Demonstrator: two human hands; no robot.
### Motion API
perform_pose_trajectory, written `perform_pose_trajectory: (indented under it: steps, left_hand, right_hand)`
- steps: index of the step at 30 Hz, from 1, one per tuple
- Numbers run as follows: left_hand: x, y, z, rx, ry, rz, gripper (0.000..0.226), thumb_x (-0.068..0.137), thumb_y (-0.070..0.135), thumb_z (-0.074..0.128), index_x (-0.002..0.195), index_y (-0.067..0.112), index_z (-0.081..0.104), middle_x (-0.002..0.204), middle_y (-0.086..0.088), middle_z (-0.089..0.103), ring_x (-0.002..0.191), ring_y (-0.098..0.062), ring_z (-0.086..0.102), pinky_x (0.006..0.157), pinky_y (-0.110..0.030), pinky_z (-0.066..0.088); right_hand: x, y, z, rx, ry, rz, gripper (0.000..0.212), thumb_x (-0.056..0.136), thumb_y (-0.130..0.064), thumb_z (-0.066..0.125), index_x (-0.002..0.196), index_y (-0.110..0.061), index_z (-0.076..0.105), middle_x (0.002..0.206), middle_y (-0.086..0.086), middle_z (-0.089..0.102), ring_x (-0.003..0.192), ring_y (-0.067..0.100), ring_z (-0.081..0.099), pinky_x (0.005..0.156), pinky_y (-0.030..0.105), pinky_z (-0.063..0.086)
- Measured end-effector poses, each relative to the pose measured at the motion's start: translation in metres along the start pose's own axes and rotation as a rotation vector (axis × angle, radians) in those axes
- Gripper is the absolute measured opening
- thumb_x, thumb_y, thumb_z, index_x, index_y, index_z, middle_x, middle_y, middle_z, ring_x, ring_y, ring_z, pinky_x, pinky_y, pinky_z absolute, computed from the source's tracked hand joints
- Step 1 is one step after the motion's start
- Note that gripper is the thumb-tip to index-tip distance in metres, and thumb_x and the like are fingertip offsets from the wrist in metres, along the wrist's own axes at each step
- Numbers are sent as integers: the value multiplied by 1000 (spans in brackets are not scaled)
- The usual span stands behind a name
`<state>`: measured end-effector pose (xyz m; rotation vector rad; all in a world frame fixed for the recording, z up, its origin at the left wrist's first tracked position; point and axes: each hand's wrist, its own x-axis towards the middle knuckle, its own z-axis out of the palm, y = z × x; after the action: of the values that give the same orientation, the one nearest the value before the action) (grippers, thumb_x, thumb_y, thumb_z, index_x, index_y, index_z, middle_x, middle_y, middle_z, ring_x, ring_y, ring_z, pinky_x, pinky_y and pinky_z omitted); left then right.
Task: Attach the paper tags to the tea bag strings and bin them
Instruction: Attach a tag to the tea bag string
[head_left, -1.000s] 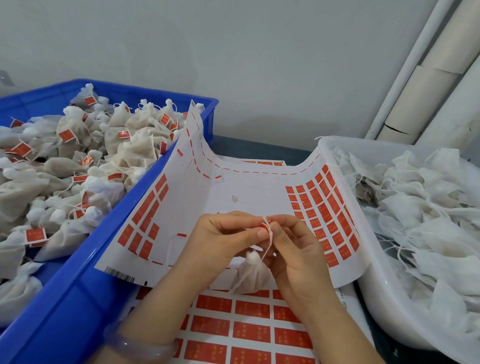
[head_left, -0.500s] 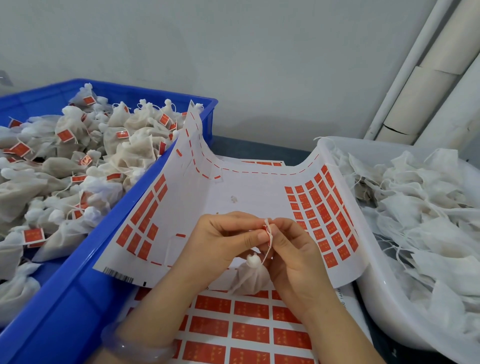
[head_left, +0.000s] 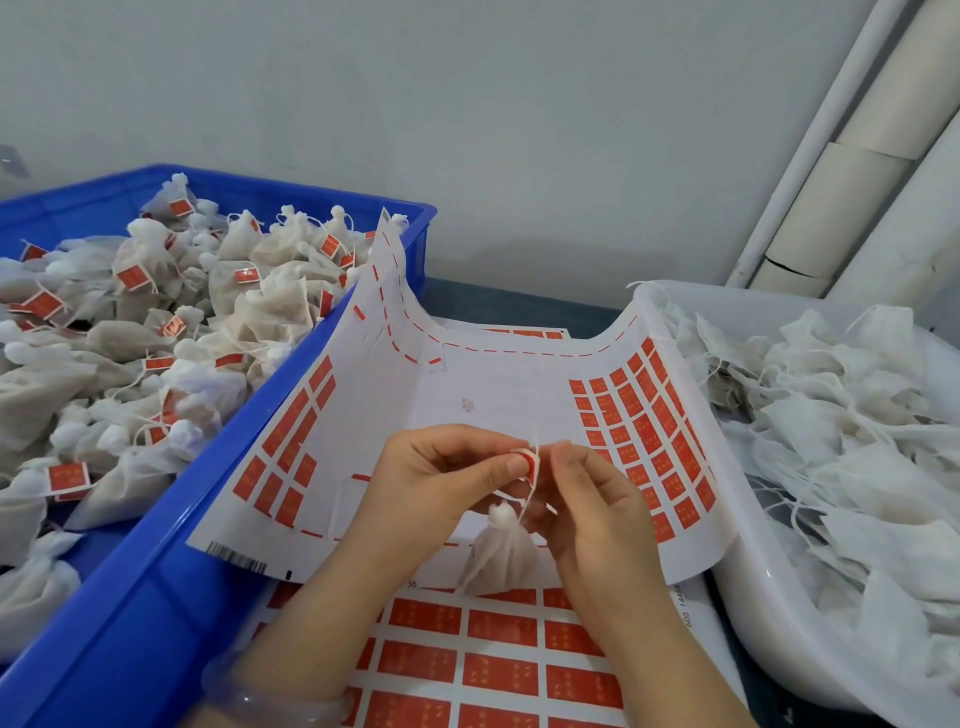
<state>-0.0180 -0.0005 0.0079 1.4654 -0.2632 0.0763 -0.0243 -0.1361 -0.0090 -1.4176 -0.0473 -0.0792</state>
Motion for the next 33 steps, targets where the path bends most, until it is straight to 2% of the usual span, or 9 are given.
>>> perform_pose_trajectory:
  steps: [3,8,21,23,25,28,33]
  left_hand:
    - [1,0,-1,-7,42,10,15,64,22,65,76,24,73,69,2,73,62,-12,69,55,-17,53]
    - [1,-2,-1,-14,53,12,16,64,20,67,78,19,73,72,-3,73,64,-17,70,56,-18,54]
    - [0,-4,0,40,70,71,17,63,21,68,79,15,73,71,-3,73,63,-19,70,58,-19,54]
    - [0,-4,0,66,53,80,16,64,21,68,78,16,72,71,-2,73,63,-19,71,58,-19,54]
    - [0,-5,1,69,39,79,14,65,20,68,78,15,72,71,-3,73,63,-19,71,59,-19,54]
    - [1,-5,0,43,51,70,14,65,19,67,78,14,72,71,-4,73,63,-20,70,58,-19,54]
    - [3,-6,-2,61,50,86,15,67,17,66,80,13,72,71,-4,73,62,-21,70,57,-20,54]
  right_hand:
    - [-2,-1,1,-102,25,-91,34,62,-57,58,78,-31,73,73,-5,69,65,12,64,60,20,53]
    - [-4,-4,1,-213,52,-185,17,67,-41,60,80,-33,67,71,-18,68,67,0,64,54,8,47]
    - [-6,0,5,-331,131,-309,10,72,-41,56,78,-35,61,81,-26,65,80,0,62,64,10,50]
    - [-5,1,5,-368,127,-340,3,78,-33,58,77,-34,60,82,-24,64,81,0,61,65,8,49]
    - [-5,2,5,-412,136,-390,13,82,-23,61,76,-34,60,83,-22,64,80,0,61,64,7,47]
    - [-5,0,5,-368,138,-352,4,75,-36,58,77,-37,61,81,-25,65,80,-2,62,63,7,48]
    - [-4,-1,2,-296,95,-297,16,70,-44,57,84,-39,63,85,-28,66,85,-1,63,68,16,54]
